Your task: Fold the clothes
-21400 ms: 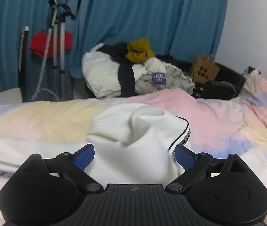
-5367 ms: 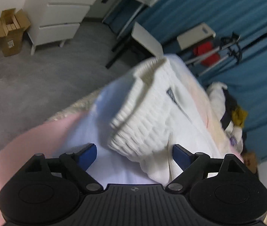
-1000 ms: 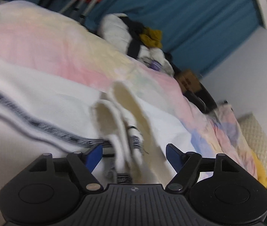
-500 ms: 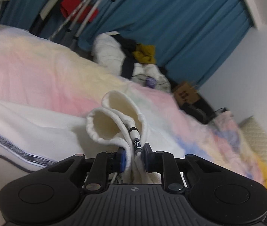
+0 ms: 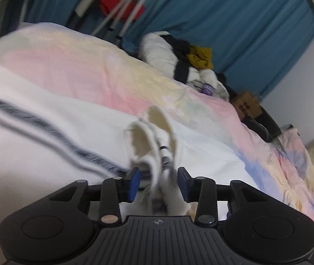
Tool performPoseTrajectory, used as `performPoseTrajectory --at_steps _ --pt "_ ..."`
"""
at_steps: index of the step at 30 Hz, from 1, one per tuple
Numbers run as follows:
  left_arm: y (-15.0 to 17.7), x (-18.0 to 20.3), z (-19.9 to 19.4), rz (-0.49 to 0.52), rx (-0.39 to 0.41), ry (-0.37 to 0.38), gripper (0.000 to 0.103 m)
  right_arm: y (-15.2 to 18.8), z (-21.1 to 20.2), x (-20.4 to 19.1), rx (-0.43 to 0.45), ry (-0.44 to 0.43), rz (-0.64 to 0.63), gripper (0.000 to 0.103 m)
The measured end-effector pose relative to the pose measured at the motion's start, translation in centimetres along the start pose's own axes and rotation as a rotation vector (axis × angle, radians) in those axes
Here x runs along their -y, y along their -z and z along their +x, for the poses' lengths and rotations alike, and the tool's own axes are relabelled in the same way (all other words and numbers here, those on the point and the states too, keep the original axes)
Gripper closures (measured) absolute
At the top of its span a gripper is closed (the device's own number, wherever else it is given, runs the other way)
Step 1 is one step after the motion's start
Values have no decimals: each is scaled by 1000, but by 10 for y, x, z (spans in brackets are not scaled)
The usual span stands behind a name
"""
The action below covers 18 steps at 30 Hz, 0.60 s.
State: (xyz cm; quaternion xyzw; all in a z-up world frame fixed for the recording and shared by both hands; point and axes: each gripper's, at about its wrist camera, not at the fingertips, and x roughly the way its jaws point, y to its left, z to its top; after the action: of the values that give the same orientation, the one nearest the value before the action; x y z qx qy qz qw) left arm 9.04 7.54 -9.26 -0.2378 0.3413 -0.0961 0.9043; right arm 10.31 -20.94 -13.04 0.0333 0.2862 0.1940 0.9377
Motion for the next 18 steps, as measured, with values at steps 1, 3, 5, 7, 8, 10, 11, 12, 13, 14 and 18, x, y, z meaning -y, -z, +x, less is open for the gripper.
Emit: performPoseTrajectory --at_steps 1,3,5,7,8,10,11,12,13,14,18 --pt "2 -4 -14 -5 4 -24 62 0 -1 0 0 -4 5 29" --pt "-1 -10 -40 -31 14 -65 53 -1 -3 1 1 -11 15 28" --pt "-5 -20 -68 -81 26 -126 38 -2 -4 1 1 -20 27 28" --pt "-8 -32 -95 -115 54 -154 33 -3 -6 2 1 -27 37 28" --pt "-9 -38 -109 -128 69 -164 23 -4 -7 2 1 -30 41 28" --pt "-10 -50 -135 -142 97 -197 19 -5 -8 3 2 -33 49 29" --pt "-8 -57 -147 -147 109 -221 18 -6 -8 4 2 -34 52 29" --pt "-7 -64 -155 -171 119 -238 17 -7 -9 4 3 -35 56 29" --pt "-6 -72 -162 -195 128 -254 15 -7 -9 5 3 -38 63 29" --pt "-5 -79 -168 -222 137 -266 15 -8 -8 6 1 -38 71 29" --pt "-2 -106 -174 -378 167 -237 15 -8 -8 6 6 -14 58 16"
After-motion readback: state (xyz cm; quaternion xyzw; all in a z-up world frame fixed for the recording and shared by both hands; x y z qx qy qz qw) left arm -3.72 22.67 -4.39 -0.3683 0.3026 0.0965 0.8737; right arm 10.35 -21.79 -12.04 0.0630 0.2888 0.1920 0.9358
